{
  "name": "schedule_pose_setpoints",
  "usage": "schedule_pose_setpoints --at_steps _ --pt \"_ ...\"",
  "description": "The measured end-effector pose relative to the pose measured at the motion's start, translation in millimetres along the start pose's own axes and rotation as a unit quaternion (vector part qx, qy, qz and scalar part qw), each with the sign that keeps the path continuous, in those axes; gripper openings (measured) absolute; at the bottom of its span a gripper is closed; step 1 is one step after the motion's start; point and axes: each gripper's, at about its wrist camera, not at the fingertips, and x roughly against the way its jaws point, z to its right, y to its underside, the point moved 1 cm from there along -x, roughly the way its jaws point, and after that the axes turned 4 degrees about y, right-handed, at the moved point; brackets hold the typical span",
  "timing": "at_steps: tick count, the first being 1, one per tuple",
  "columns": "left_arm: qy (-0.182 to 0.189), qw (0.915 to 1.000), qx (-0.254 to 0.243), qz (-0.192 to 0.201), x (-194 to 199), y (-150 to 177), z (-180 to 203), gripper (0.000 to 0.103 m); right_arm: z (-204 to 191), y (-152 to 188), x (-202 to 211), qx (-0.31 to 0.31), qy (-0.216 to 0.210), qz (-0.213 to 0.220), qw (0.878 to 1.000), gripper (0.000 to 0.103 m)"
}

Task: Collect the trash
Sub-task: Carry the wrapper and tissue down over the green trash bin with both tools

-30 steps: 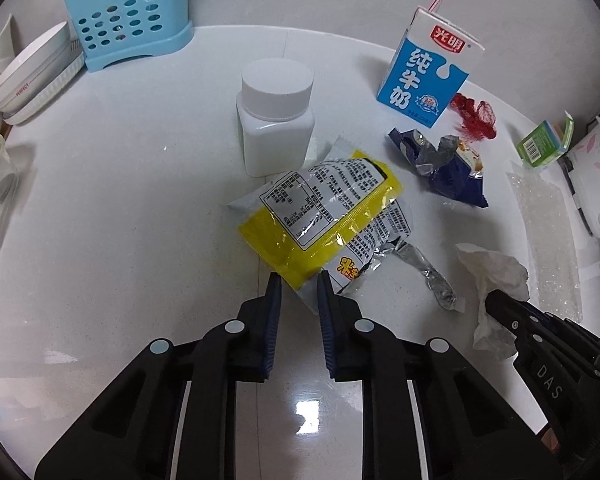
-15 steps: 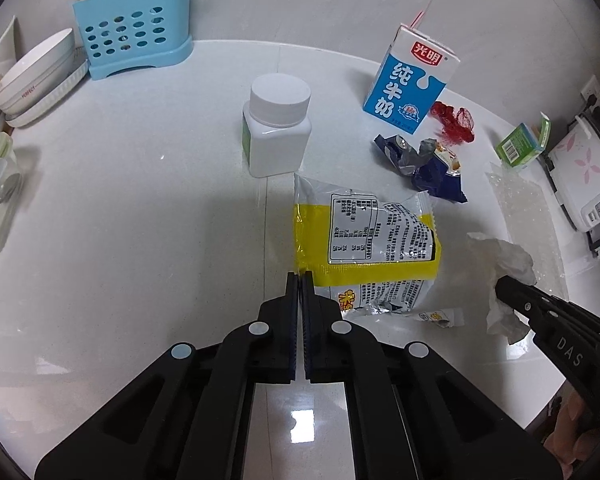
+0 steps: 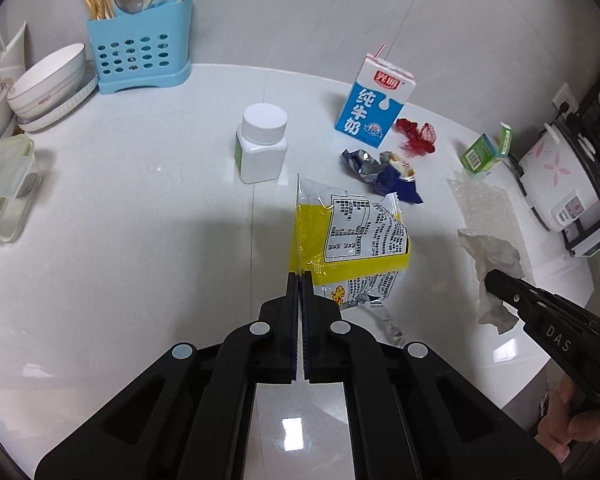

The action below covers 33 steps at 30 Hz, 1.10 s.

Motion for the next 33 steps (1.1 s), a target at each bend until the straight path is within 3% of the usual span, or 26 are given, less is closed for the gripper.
schedule_pose_setpoints --at_steps 12,33 --pt "0.004 0.9999 -0.001 0.016 40.9 31.5 21.9 0.001 16.5 27.8 43.6 0.017 -0.012 0.026 0.999 0.009" --pt "0.001 0.9995 0.019 0.026 96.1 115.8 47.7 0.000 47.7 111.2 102.6 0.042 -0.039 0.035 0.998 0.009"
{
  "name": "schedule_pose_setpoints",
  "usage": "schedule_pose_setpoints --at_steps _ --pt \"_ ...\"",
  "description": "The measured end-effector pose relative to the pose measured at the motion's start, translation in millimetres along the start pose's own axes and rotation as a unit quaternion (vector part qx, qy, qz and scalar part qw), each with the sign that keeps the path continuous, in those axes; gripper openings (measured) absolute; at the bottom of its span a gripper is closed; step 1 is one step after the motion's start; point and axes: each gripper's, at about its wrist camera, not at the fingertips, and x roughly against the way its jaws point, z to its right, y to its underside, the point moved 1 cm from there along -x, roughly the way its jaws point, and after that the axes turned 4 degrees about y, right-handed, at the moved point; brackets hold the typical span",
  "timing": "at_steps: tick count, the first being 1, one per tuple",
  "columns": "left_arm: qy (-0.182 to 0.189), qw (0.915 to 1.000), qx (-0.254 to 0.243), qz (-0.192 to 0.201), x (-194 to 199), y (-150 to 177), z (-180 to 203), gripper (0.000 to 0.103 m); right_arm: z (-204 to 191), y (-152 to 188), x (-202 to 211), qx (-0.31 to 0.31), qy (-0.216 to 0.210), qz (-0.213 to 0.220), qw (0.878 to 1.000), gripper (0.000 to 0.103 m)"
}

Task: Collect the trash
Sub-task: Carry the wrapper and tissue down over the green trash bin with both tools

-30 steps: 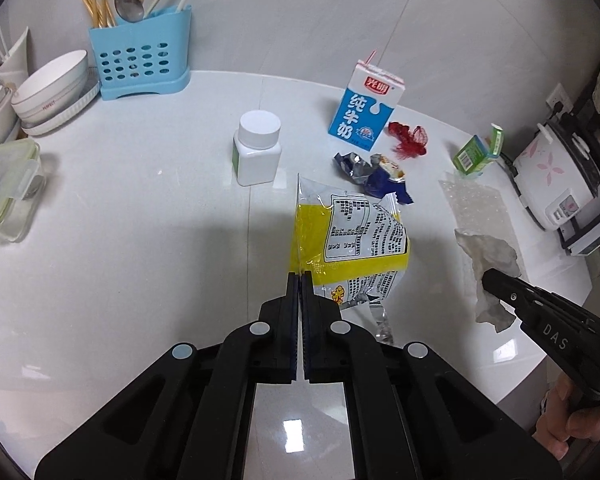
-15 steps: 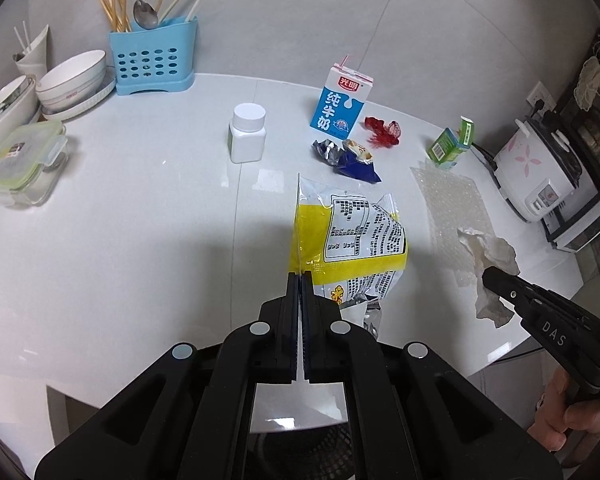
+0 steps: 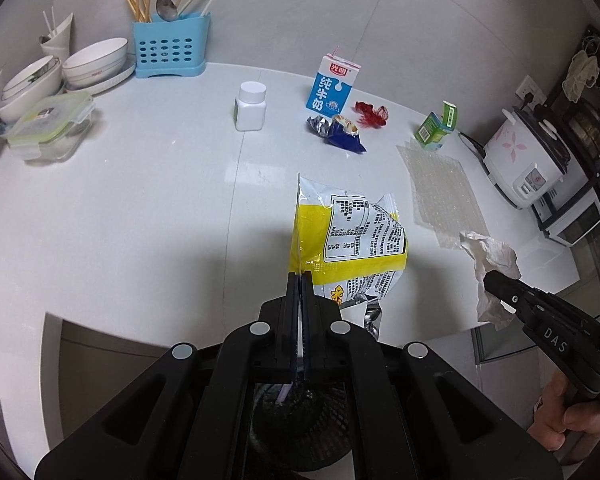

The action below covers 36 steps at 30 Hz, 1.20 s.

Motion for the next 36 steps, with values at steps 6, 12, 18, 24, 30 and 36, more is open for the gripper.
schedule_pose_setpoints --at_steps 6,12,18,24,30,36 --pt "-0.003 1.0000 0.001 -0.004 11.8 31.8 6.6 0.000 3.9 30.6 11.1 0.007 -0.004 -0.005 1.000 0.009" --pt "-0.010 0.9999 -0.001 -0.012 17.6 65.4 13.3 0.000 12.5 62.8 17.3 0.003 -0.007 -0.014 1.000 0.009" --pt "-0.016 0.9994 -0.006 -0.029 13.8 100.0 16.7 0.000 22.1 98.9 18.0 0.000 -0.008 -0.029 1.000 0.009" --pt "-0.016 0.9988 -0.006 -0.045 0.2 131.5 17.3 0.000 29.5 130.4 10.9 0.000 -0.007 -0.043 0.999 0.009" --pt "-0.017 0.9983 -0.007 -0.056 -20.2 155.6 17.6 0.000 34.6 157.7 -5.9 -0.002 -0.005 -0.066 0.998 0.009" --pt "-0.028 0.9965 -0.010 -0.078 -47.3 176.8 18.1 0.000 39.2 180.6 -23.5 0.003 -0.001 -0.086 0.996 0.009"
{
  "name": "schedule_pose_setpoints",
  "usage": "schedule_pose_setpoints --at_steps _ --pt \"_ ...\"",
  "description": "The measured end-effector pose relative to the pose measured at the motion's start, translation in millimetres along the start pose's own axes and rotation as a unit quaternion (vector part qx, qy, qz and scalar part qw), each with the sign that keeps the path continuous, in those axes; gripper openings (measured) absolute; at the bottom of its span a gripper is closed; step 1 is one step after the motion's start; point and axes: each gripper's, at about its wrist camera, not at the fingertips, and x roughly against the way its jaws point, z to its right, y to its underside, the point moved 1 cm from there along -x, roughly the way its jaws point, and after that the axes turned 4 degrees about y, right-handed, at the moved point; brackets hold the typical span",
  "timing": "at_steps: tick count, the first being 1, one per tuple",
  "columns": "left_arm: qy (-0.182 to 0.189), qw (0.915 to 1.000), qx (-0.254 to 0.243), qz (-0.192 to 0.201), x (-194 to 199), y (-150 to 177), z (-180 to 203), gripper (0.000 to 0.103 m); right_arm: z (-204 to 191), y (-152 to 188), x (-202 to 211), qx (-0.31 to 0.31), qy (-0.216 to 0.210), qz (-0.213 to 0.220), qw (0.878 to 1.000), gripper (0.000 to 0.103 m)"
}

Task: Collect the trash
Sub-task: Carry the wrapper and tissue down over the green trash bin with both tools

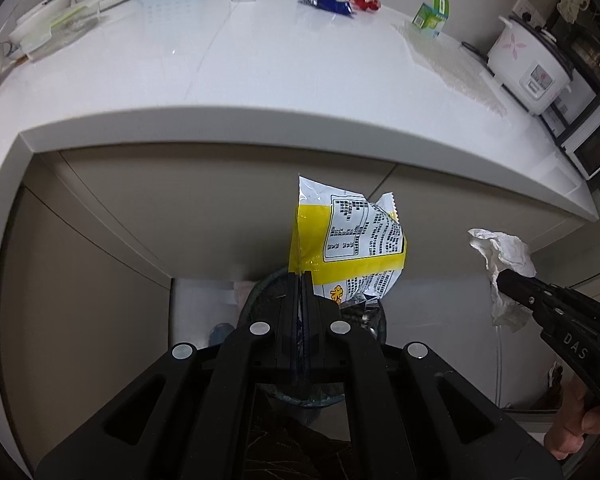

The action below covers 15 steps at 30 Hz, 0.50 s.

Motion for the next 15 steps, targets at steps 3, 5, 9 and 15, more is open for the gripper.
schedule_pose_setpoints --at_steps 3,5,9,15 --pt "-0.002 0.9999 -0.003 -0.012 -16.1 8.1 2.1 0.000 4.5 8.7 -11.6 -0.003 -0.003 -0.008 1.000 0.009" --pt "-0.007 0.9998 -0.007 -0.019 -26.1 13.5 4.1 0.000 7.1 14.2 -19.8 -0.004 -0.003 -0.015 1.000 0.009" --pt "-0.003 0.9996 0.003 -0.029 -43.7 21.7 2.9 0.000 13.0 23.9 -35.0 -0.007 -0.002 -0.028 1.000 0.009" --pt "-0.017 0.9988 -0.016 -0.043 -70.8 36.1 4.0 0.000 20.5 32.8 -51.7 -0.008 0.005 -0.049 0.999 0.009"
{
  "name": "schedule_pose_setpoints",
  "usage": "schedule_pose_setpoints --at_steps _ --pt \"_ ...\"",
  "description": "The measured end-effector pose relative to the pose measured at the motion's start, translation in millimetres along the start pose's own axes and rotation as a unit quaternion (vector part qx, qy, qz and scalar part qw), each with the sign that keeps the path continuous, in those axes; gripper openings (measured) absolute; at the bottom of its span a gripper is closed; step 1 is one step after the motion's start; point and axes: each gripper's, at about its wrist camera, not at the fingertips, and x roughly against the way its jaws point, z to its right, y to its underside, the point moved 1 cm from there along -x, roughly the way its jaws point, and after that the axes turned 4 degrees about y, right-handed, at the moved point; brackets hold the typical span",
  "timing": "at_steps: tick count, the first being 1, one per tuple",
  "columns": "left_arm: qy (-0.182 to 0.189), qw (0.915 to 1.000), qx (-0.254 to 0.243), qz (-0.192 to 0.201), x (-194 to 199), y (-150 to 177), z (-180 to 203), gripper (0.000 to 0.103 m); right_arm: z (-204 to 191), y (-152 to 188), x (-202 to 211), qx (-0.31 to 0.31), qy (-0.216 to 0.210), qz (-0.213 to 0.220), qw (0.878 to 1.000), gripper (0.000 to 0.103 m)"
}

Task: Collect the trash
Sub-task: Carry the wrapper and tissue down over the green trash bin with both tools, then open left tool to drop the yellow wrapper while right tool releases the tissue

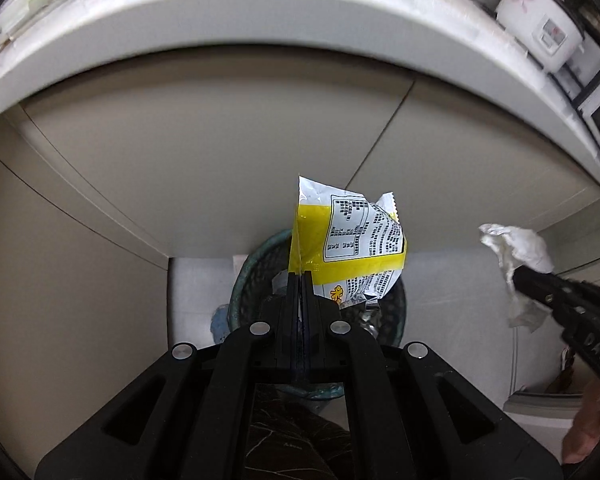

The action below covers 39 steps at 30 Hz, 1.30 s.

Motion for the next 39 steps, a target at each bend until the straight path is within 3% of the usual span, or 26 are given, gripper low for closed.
schedule_pose_setpoints --at_steps 7,20,25,28,34,39 --pt "-0.019 0.9977 -0.039 -0.053 -39.0 21.8 8.5 0.000 5.0 6.1 -5.5 0.004 0.010 -0.011 1.000 0.009" --pt "-0.017 0.9958 -0.050 -0.075 -51.1 26.5 12.7 0.007 -0.1 2.1 -9.7 0.009 0.015 -0.014 1.000 0.009" --pt "-0.022 0.9963 -0.045 -0.070 -54.7 27.3 13.7 0.037 -1.9 2.4 -13.0 0.009 0.017 -0.017 1.000 0.009" --pt "-0.022 0.9964 -0.046 -0.068 -54.6 27.1 17.3 0.050 -1.6 2.1 -13.9 0.009 0.018 -0.018 1.000 0.009" --pt "-0.014 0.9989 -0.028 -0.035 -33.8 19.3 13.4 0.069 -4.9 -0.9 -17.8 0.009 0.009 -0.019 1.000 0.009" --pt "0.006 0.9999 0.008 -0.008 -3.2 7.1 -4.8 0.079 -14.5 -3.4 -24.8 0.017 -0.002 -0.023 1.000 0.009"
